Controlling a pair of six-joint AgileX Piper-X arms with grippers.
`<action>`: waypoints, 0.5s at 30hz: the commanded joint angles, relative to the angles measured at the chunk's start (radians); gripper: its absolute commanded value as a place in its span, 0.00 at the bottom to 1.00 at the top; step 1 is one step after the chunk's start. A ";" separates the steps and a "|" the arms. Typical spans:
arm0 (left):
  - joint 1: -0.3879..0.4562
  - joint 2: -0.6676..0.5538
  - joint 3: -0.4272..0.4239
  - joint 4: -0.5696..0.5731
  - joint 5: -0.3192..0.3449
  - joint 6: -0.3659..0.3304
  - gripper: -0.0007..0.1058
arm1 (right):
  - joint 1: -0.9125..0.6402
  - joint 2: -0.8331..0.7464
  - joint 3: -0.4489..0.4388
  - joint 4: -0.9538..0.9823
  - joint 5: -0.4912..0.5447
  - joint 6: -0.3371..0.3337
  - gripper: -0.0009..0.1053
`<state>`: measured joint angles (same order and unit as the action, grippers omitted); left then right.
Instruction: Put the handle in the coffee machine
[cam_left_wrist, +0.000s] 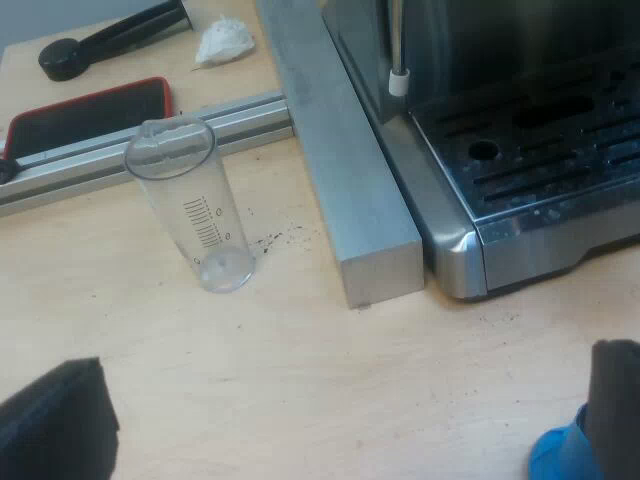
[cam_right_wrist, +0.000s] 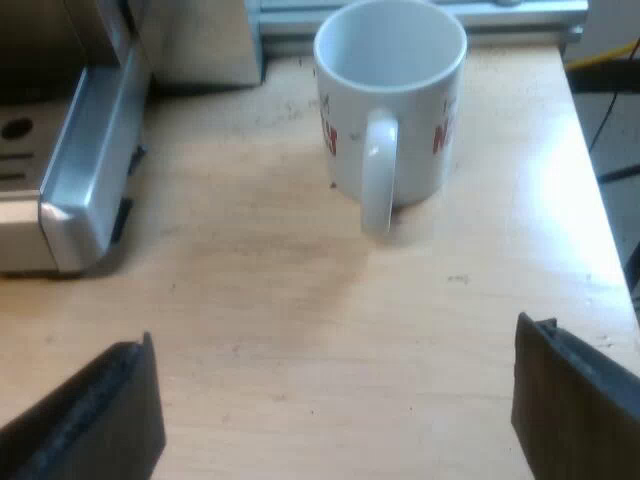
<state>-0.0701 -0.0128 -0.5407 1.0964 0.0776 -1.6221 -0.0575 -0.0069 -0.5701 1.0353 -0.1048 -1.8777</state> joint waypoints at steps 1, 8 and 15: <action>-0.005 -0.099 -0.004 -0.010 -0.013 -0.003 0.92 | -0.002 -0.044 0.019 -0.006 -0.009 0.017 0.70; 0.000 -0.099 -0.004 -0.010 -0.013 -0.003 0.92 | -0.002 -0.044 0.074 -0.064 -0.005 0.086 0.58; 0.000 -0.099 -0.004 -0.010 -0.013 -0.003 0.92 | -0.002 -0.044 0.084 -0.082 -0.005 0.086 0.58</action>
<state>-0.0701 -0.0128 -0.5407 1.0964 0.0760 -1.6196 -0.0575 -0.0069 -0.4833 0.9608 -0.1082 -1.7954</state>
